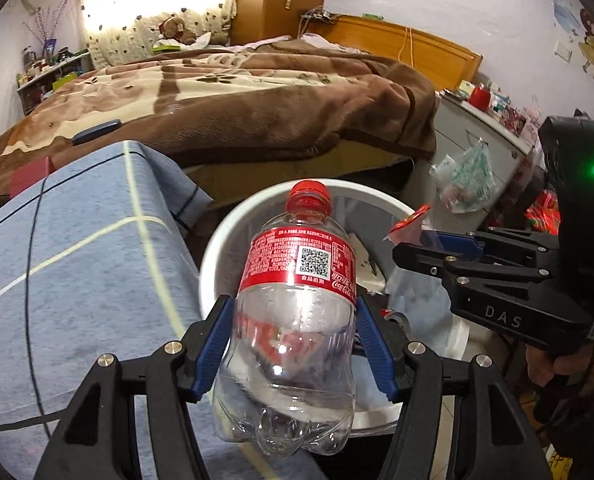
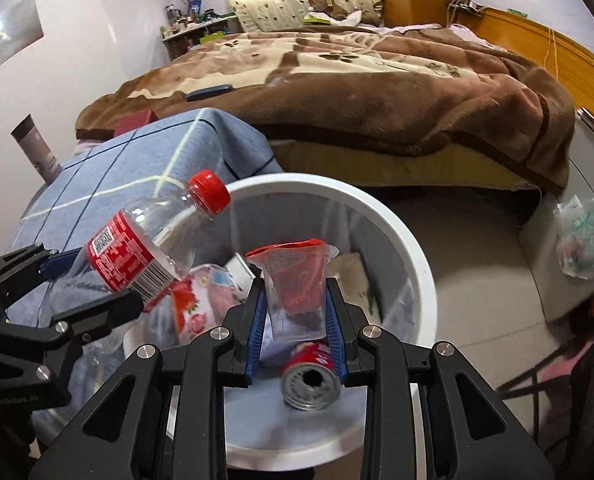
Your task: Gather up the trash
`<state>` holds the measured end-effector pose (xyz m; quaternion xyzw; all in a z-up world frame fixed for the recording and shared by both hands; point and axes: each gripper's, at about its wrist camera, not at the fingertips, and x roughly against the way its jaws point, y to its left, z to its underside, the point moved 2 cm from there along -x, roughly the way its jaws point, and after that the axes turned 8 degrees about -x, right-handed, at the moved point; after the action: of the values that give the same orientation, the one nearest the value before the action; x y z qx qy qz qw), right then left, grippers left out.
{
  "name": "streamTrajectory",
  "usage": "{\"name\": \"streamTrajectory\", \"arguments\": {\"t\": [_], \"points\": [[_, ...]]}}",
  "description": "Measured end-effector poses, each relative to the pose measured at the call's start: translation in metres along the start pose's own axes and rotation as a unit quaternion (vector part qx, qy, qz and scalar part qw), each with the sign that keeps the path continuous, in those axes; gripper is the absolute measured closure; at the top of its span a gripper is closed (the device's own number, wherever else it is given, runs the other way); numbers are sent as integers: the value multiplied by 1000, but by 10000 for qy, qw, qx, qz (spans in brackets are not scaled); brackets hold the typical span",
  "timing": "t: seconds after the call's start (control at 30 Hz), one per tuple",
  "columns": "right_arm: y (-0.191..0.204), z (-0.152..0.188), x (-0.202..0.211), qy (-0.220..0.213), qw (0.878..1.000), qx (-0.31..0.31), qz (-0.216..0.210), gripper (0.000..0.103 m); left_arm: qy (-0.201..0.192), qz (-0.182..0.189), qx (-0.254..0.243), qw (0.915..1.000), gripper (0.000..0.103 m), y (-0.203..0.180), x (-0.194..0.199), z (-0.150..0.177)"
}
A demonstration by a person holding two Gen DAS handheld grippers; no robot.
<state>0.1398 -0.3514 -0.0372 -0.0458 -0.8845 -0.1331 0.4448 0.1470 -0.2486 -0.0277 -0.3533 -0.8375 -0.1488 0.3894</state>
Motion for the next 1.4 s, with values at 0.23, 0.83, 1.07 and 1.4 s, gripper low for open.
{"name": "streamTrajectory", "arguments": {"t": [0.23,0.83,1.07,1.4], "points": [[-11,11,-6,98,9990,174,404,73,105,-25,22,9999,38,-8,-7,3],[-14,28,33,-530,9978,-194,359,39,-391,-364,172,9984,25,-4,30,13],[-2,44,60,-1047,9929,-291,491,39,-687,-673,154,9952,25,-5,56,26],[21,73,87,-1517,9861,-476,471,39,-963,-1018,258,9898,25,-5,83,52]]}}
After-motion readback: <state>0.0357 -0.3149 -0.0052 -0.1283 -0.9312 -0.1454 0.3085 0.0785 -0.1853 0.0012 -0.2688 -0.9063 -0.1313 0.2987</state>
